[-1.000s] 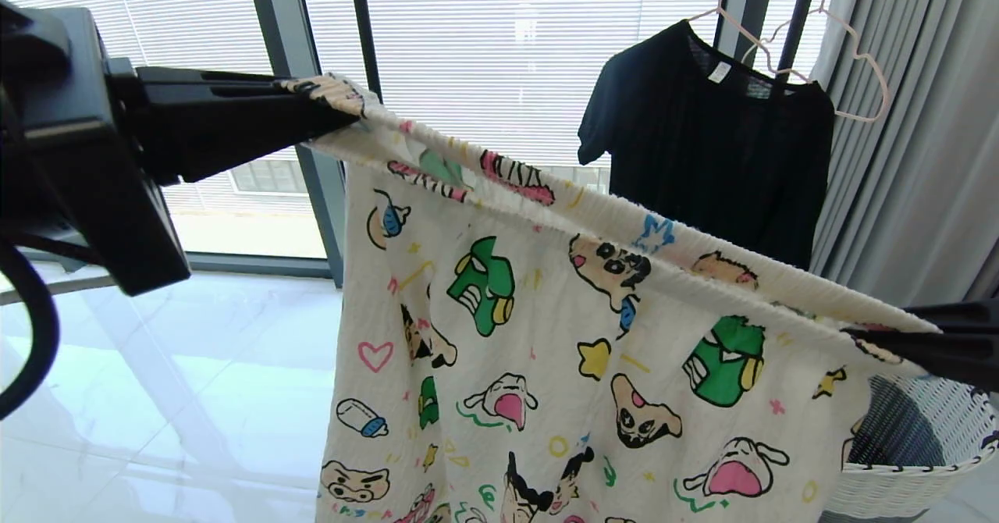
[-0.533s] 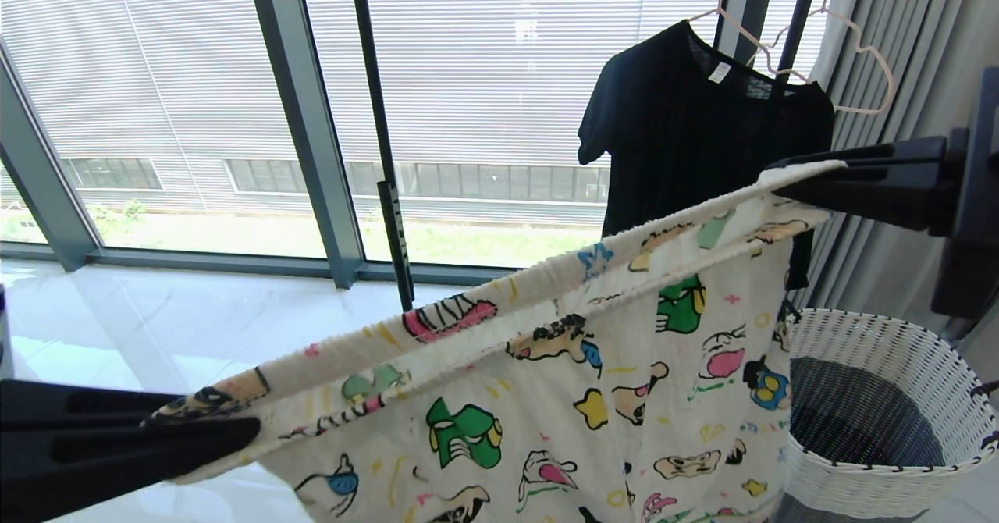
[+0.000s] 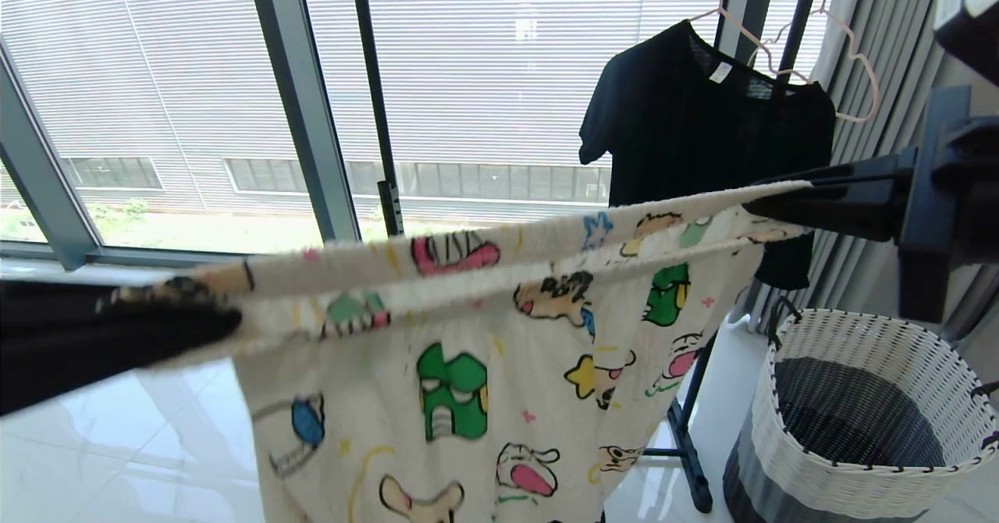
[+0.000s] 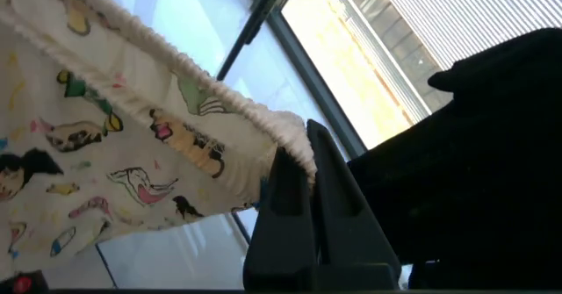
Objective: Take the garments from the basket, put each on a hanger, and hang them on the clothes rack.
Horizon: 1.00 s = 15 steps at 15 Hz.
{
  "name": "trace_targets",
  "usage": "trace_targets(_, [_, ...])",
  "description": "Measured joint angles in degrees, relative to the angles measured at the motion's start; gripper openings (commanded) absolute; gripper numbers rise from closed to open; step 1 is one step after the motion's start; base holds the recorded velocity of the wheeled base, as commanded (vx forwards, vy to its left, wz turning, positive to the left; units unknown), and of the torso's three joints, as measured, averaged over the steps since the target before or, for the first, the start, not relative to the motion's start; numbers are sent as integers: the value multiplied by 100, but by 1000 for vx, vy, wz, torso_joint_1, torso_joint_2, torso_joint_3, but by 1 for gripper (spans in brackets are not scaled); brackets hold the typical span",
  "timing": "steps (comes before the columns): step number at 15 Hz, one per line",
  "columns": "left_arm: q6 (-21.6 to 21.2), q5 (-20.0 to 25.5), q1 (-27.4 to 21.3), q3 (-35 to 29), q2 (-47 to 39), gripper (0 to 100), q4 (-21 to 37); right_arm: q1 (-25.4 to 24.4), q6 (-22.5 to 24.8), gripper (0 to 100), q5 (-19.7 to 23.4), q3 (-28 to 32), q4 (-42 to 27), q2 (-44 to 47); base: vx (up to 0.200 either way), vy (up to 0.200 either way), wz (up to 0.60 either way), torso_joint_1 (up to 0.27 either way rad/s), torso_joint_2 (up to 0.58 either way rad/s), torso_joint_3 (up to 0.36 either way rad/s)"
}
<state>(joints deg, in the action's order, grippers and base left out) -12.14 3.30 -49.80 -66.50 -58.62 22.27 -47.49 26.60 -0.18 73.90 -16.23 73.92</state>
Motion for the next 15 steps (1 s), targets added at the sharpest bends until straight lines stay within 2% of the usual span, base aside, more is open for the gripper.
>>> trace_targets(1, [-4,-189,77,-15,-144,0,-569,11,-5,0,2,-44,-347,-140,0,0,0,0,0,0])
trace_targets(2, [-11,-271,129,-41,-276,0,-756,21,-6,0,2,-89,-501,-273,0,0,0,0,0,0])
trace_targets(3, [-12,-288,143,-48,-374,0,-778,32,-6,100,-6,-146,-536,-383,0,0,0,0,0,0])
trace_targets(7, [-37,-382,77,-23,-581,0,-788,37,-6,100,-6,-312,-561,-642,0,0,0,0,0,0])
trace_targets(9, [-39,-861,83,2,-695,0,-796,37,-6,100,-6,-555,-569,-872,0,0,0,0,0,0])
trace_targets(12, [-41,-1890,85,110,-959,0,-809,26,-44,100,116,-847,-569,-1274,0,0,0,0,0,0])
trace_targets(14, [-44,-2111,93,223,-1097,0,-816,152,-55,100,23,-1025,-575,-1510,0,0,0,0,0,0])
trace_targets(15, [-52,-2169,129,322,-1122,0,-807,380,-52,100,-132,-1139,-580,-1618,0,0,0,0,0,0])
